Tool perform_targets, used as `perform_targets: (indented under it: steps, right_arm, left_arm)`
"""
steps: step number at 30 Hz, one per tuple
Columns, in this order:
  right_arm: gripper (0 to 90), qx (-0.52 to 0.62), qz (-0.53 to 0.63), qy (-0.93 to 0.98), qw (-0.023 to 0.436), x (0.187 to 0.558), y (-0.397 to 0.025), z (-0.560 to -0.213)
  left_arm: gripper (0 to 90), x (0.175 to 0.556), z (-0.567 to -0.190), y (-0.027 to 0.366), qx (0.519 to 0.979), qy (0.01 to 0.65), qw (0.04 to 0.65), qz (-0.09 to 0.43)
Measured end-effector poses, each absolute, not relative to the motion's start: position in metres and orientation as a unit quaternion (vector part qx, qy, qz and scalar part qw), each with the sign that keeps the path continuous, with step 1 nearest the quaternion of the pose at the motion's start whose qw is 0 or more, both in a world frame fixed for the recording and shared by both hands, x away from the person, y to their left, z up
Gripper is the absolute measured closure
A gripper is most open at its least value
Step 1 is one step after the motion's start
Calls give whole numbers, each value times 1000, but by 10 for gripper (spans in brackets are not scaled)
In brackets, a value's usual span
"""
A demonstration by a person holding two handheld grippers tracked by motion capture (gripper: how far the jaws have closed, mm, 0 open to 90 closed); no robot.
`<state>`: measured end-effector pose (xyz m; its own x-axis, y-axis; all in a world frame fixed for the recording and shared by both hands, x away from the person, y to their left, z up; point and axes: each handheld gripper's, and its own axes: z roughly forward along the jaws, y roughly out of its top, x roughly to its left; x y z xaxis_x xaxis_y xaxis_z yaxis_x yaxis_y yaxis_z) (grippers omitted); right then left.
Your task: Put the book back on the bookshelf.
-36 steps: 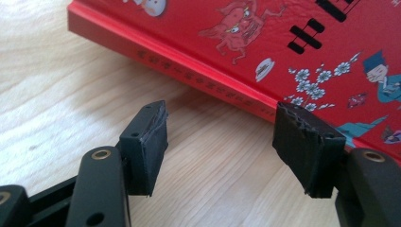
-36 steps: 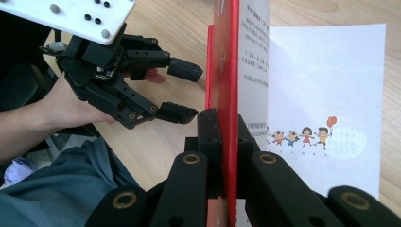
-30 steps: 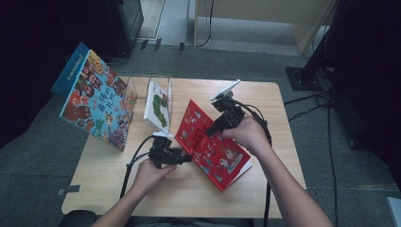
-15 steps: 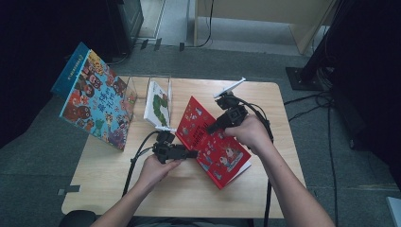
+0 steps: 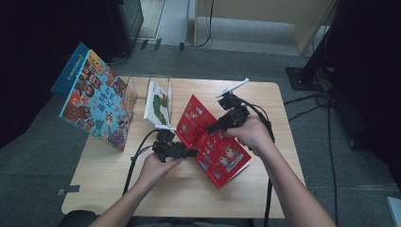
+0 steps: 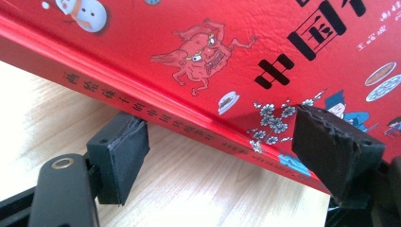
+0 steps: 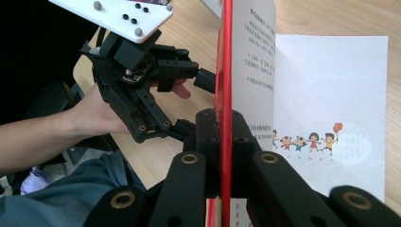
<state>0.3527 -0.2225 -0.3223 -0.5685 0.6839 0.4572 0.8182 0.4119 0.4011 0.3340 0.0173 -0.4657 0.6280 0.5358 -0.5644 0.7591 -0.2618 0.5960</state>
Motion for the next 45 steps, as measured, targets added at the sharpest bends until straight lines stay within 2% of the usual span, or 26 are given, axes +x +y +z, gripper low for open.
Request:
perform_targets:
  steps: [4,7,11,13,15,22,27,31,32,38,45]
  right_arm:
    - [871,-447,-305,-833,114,353,-223,-322]
    - [870,-442,-315,-832,115,351,-224,-320]
    - [867,-422,-366,-820,123,345,-236,-315]
    - [884,-412,-395,-812,122,342,-243,-316]
    - [889,-396,-417,-810,115,337,-247,-319]
    - [890,-353,-457,-806,129,332,-258,-326]
    - [885,-309,-473,-818,110,330,-260,-329]
    - [798,-292,-474,-828,68,331,-260,-331]
    - [788,-285,-481,-826,70,332,-261,-332]
    - [689,-269,-468,-842,20,330,-255,-330]
    - [609,-286,-442,-850,7,333,-253,-340]
  left_arm:
    - [173,338,-465,16,792,400,439,-139]
    - [176,337,-457,18,796,396,443,-119]
    - [227,338,-445,31,772,384,490,-126]
    - [241,335,-434,35,784,366,495,-86]
    - [262,335,-426,39,790,355,494,-78]
    - [436,336,-411,56,797,311,508,-95]
    - [547,337,-401,65,803,280,516,-100]
    - [661,334,-386,74,808,242,530,-87]
    - [685,334,-384,75,809,236,531,-88]
    - [741,329,-368,81,831,207,515,-35]
    - [766,323,-363,79,854,176,489,10]
